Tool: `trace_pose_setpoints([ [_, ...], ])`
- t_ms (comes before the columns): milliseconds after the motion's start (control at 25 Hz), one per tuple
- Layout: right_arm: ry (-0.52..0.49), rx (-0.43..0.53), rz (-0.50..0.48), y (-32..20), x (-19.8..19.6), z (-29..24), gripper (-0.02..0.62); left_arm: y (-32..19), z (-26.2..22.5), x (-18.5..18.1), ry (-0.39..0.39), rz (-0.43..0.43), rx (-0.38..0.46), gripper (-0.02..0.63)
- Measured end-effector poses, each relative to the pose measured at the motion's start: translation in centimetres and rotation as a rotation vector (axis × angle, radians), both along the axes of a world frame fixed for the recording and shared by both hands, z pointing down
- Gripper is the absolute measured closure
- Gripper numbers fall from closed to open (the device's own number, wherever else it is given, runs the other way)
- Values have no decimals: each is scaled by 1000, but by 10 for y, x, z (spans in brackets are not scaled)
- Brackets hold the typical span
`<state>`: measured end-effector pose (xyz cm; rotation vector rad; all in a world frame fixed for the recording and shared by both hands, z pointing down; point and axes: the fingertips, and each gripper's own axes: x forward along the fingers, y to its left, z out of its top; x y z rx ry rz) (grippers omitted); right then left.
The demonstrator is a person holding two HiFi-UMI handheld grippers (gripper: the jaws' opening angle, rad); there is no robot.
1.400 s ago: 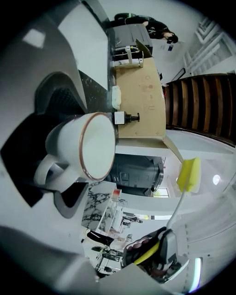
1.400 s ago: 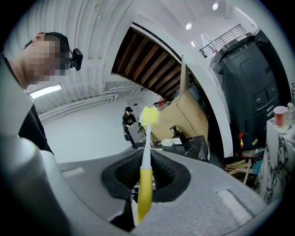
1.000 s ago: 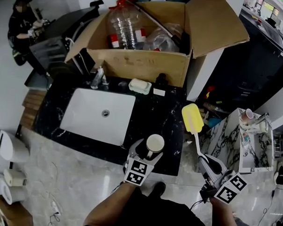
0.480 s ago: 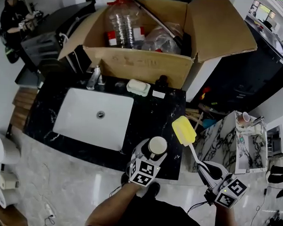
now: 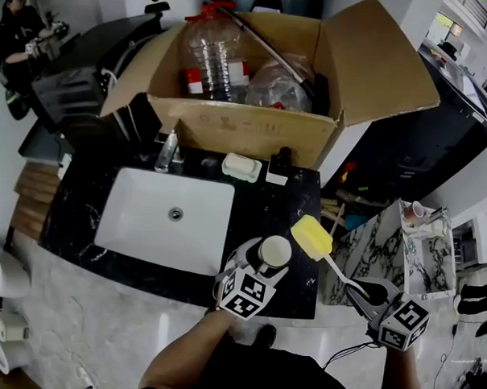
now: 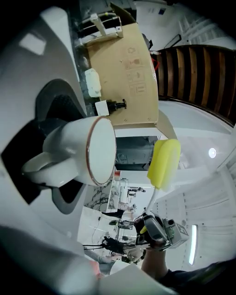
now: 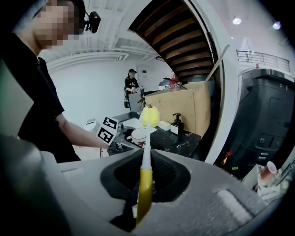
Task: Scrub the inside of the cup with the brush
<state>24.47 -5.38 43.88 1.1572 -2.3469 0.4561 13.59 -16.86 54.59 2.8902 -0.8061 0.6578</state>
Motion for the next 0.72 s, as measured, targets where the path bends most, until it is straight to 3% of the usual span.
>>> trace_pose_setpoints([
  [400,252,34,-114,-26,-31,-23,553,-31,-46,-27,-74,133,107,206],
  [720,487,-23,-228,-26,-62,-24,554,-33,-47,-51,-179,204,171,206],
])
